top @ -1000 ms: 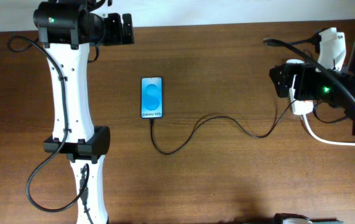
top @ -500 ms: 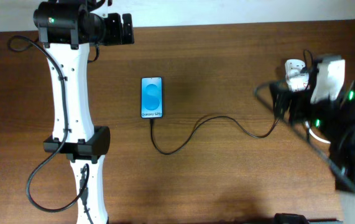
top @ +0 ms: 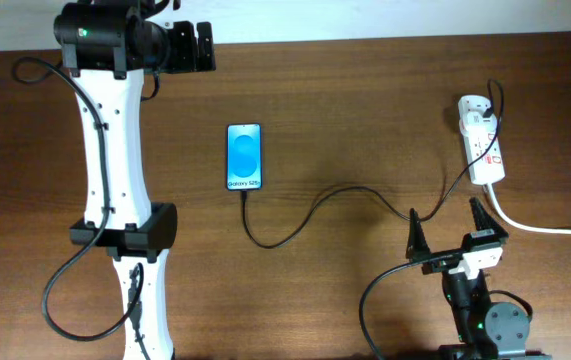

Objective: Plug charger to phone and switch on socket

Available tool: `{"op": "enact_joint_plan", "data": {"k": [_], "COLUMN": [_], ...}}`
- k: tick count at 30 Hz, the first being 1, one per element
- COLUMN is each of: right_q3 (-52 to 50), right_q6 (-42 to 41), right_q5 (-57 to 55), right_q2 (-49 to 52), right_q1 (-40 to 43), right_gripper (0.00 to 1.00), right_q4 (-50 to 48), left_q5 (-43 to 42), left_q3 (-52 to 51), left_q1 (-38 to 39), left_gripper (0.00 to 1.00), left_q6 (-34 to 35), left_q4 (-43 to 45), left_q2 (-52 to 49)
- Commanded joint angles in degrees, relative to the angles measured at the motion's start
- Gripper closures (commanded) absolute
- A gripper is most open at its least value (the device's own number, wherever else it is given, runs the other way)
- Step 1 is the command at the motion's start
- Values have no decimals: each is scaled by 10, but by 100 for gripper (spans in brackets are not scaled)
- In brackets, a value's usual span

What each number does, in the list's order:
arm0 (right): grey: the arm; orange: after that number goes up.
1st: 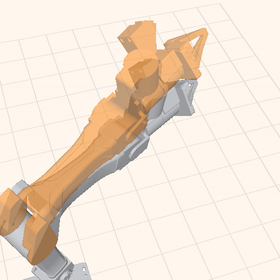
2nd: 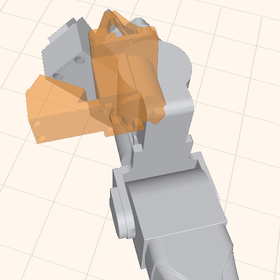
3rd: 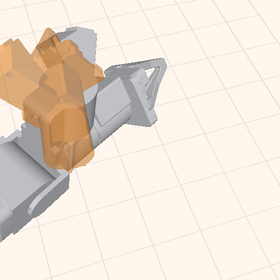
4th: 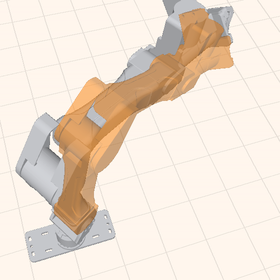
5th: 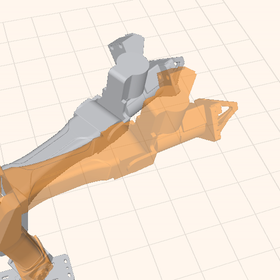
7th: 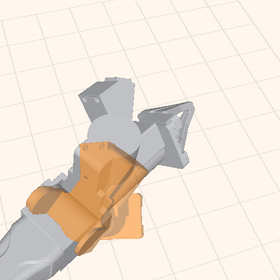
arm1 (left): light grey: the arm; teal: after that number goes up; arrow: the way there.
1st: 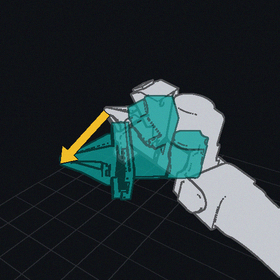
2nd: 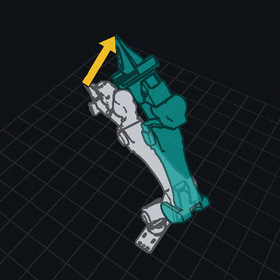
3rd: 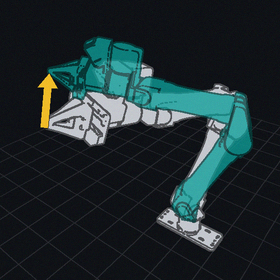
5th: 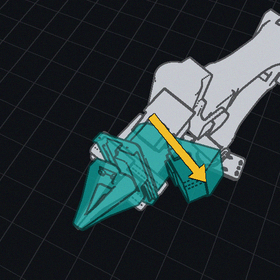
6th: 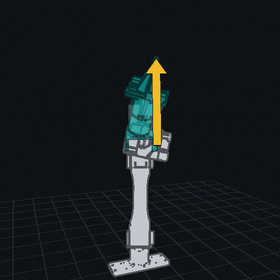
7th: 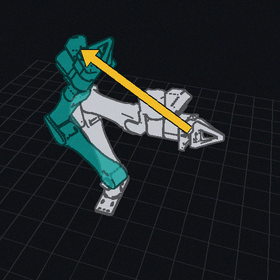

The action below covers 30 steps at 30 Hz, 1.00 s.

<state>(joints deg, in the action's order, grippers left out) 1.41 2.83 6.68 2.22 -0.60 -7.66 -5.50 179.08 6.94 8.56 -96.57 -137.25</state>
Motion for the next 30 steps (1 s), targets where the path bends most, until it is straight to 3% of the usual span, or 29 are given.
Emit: {"op": "enact_joint_plan", "data": {"k": [1, 3, 21, 23, 26, 30], "right_q3": [-11, -11, -11, -11, -11, -11], "right_q6": [-20, -20, -22, -22, -22, -22], "right_q5": [-18, -4, -5, -5, -5, -5], "right_q2": [-20, -20, -20, -20, -20, -20], "right_q1": [-6, -6, -5, -5, -5, -5], "right_gripper": [1, 2, 2, 2, 2, 1], "right_q4": [24, 115, 117, 117, 117, 117], "left_q5": [4, 4, 4, 4, 23, 80], "left_q3": [-1, -1, -14, -132, -391, -591], "left_q1": [-3, -3, -2, -2, -2, -2], "left_gripper": [0, 0, 1, 1, 1, 1], "left_q6": [-3, -3, -5, -5, -5, -5], "left_q4": [0, 0, -1, 36, 175, 264], "left_q2": [10, 10, 26, 101, 271, 429]}}
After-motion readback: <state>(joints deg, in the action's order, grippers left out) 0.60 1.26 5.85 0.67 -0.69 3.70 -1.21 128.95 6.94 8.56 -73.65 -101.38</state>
